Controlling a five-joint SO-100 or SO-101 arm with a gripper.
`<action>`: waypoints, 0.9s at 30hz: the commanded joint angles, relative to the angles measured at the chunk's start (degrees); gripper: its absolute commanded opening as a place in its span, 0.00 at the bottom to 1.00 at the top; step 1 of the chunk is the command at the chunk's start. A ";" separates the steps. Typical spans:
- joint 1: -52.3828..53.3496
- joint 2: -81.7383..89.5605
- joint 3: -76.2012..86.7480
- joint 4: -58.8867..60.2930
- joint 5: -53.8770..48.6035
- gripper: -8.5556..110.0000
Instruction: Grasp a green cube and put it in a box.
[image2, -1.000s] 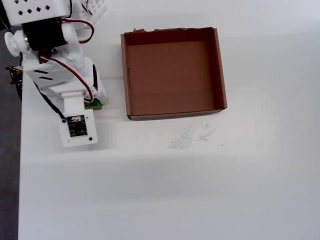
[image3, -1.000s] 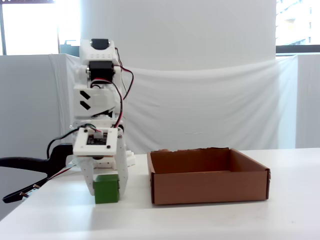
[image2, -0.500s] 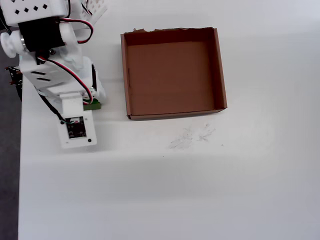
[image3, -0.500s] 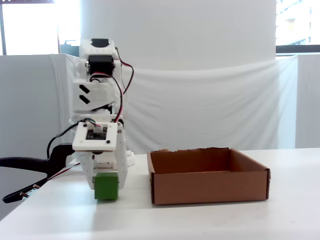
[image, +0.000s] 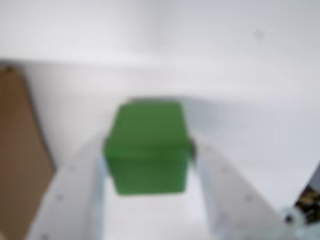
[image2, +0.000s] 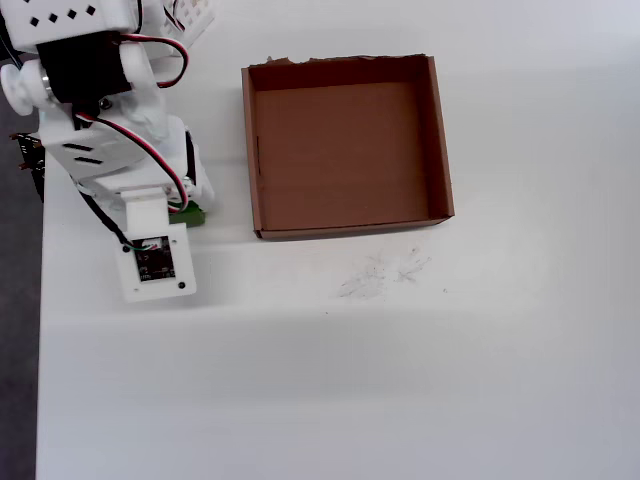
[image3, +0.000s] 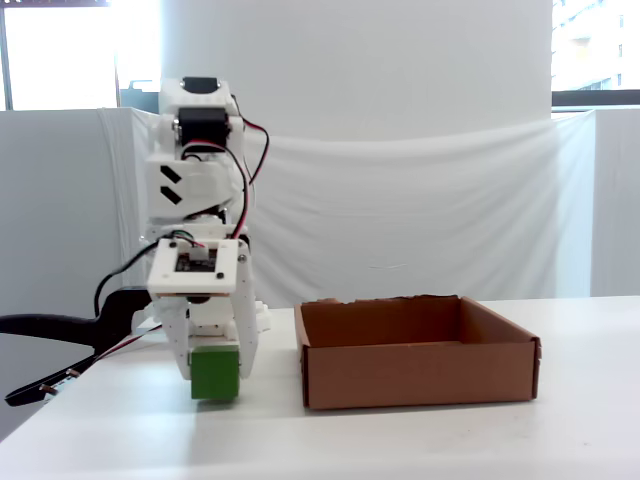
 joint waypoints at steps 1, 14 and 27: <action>-0.53 0.62 0.53 -2.81 0.09 0.22; -0.53 0.26 2.37 -4.92 -0.09 0.23; -0.79 0.00 0.62 -1.93 0.09 0.18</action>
